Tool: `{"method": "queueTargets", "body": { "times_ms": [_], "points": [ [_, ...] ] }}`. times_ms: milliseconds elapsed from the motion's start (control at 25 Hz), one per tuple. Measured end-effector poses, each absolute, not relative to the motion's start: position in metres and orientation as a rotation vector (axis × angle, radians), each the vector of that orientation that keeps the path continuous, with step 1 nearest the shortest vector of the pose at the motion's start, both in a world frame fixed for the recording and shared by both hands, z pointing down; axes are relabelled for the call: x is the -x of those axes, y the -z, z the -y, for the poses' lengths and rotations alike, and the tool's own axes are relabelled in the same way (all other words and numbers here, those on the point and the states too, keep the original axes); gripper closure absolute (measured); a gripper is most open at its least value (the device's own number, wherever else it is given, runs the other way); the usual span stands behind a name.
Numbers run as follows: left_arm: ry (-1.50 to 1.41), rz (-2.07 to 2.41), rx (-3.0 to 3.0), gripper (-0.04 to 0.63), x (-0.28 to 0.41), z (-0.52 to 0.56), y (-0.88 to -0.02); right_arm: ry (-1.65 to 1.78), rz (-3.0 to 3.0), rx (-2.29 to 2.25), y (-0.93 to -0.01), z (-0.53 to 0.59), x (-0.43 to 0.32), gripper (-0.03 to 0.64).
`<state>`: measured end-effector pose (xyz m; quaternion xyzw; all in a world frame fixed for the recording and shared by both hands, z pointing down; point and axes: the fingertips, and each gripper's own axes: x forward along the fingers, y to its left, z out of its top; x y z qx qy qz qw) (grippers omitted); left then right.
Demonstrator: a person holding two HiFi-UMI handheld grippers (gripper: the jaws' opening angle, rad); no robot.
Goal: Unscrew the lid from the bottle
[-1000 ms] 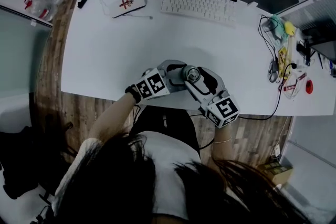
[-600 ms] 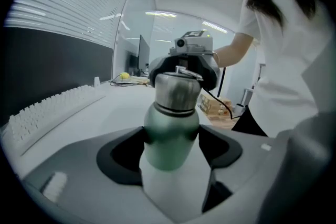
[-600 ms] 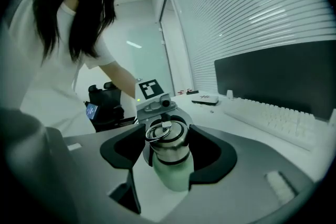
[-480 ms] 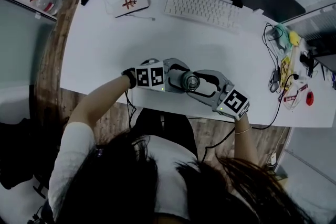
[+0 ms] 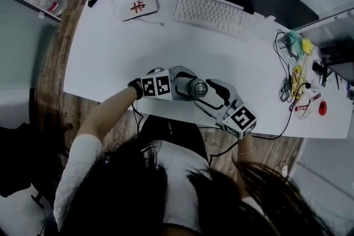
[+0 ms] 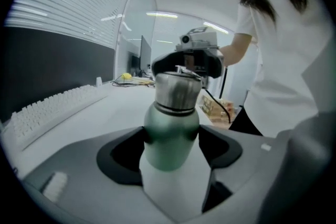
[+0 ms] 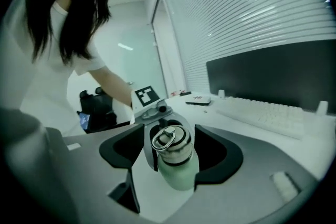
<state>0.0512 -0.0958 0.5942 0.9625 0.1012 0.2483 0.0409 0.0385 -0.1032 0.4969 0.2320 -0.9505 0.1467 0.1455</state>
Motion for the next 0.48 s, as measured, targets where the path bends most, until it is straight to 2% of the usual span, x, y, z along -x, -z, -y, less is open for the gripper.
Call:
{"method": "queueTargets", "body": {
  "times_ms": [200,480],
  "points": [
    [-0.721,-0.082,-2.942,0.216,-0.051,0.099,-0.594,-0.528,2.637,-1.165,-0.504,0.108,-0.045,0.345],
    [-0.709,0.128,-2.906,0.215,-0.052,0.096,-0.594,-0.519,2.575,-1.415,-0.511,0.108,-0.045,0.347]
  ]
}}
